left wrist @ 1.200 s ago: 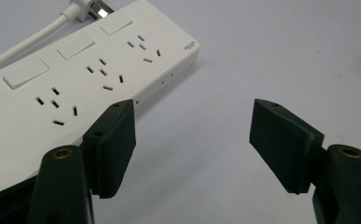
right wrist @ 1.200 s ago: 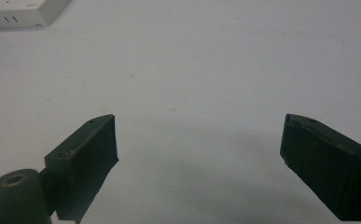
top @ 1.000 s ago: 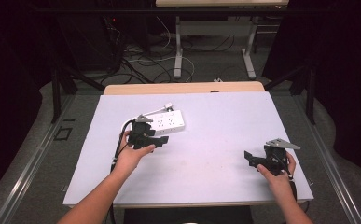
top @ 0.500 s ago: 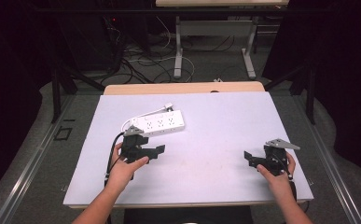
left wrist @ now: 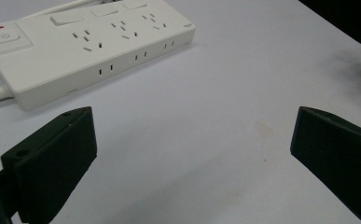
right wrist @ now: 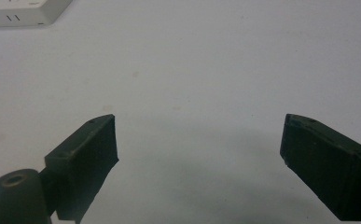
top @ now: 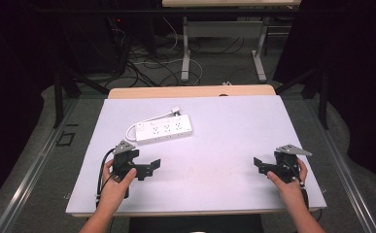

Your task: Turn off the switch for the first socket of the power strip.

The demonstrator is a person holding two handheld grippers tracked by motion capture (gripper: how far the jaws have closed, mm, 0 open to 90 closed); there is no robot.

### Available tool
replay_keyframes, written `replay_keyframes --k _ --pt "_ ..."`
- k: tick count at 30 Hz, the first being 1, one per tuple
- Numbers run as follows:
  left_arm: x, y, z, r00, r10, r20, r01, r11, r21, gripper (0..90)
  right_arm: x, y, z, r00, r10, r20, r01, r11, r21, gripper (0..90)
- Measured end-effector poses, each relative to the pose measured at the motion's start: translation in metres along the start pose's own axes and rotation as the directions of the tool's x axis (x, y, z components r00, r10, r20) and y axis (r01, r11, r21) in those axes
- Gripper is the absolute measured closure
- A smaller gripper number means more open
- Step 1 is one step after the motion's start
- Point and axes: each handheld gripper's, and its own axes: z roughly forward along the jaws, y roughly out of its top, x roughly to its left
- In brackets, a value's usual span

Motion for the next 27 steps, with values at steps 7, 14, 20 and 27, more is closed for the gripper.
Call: replay_keyframes --k 7,14,20,27 --pt "0.011 -0.012 -0.012 0.9985 -0.003 -0.055 0.003 1.0000 -0.007 0.2 0.001 0.000 0.000 1.0000 0.000 -0.001 0.000 1.000 0.000 10.4" --pt "0.027 -0.023 -0.023 0.9929 -0.024 -0.116 0.020 0.9992 -0.035 0.2 0.000 0.000 0.000 1.0000 -0.003 -0.001 0.003 1.000 -0.002 10.4" --pt "0.043 -0.028 -0.027 0.9870 -0.061 -0.148 0.051 0.9960 -0.074 0.2 0.001 0.000 0.000 1.0000 -0.005 -0.003 0.005 1.000 0.002 10.4" --pt "0.057 -0.033 -0.026 0.9825 -0.100 -0.157 0.089 0.9929 -0.080 0.2 0.002 0.000 0.001 0.9999 -0.009 -0.007 0.009 1.000 0.006 10.4"
